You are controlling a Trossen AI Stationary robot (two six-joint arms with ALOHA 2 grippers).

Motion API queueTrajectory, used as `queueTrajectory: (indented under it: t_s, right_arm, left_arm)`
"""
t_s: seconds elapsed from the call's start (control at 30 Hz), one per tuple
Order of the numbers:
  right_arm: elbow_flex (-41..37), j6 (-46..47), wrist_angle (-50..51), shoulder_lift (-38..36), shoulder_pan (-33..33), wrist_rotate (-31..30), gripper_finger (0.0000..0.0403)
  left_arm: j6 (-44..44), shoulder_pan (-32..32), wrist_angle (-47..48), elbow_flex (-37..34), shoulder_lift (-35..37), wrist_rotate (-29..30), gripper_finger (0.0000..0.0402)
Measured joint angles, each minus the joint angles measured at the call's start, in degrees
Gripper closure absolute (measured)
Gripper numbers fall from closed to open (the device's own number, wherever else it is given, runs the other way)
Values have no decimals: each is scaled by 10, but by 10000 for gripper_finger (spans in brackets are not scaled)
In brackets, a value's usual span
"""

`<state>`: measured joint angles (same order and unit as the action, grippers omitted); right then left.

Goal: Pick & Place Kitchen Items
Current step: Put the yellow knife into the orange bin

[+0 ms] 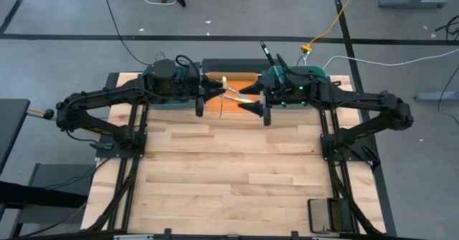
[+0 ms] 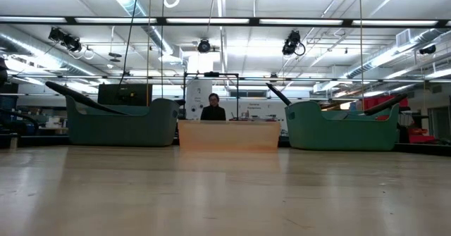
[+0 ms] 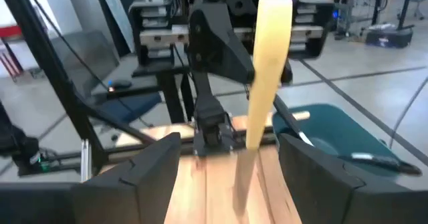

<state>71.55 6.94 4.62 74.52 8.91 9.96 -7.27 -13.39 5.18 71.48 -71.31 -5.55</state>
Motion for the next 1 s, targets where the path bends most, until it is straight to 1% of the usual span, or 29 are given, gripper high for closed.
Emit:
queueTrajectory:
  t_s: [0.2,0.4,0.73,1.0]
  right_arm:
    - [0,15,-80,43,0,2,142]
    - [0,22,-106,76,0,2,142]
    - [0,40,-173,100,0,1,142]
    - [0,44,-187,106,0,1,142]
  left_arm:
    - [-4,0,-2,0,0,-4,321]
    - [-3,0,-10,0,0,-8,324]
    - [-4,0,-22,0,0,-31,324]
    - [-4,0,-24,0,0,-38,324]
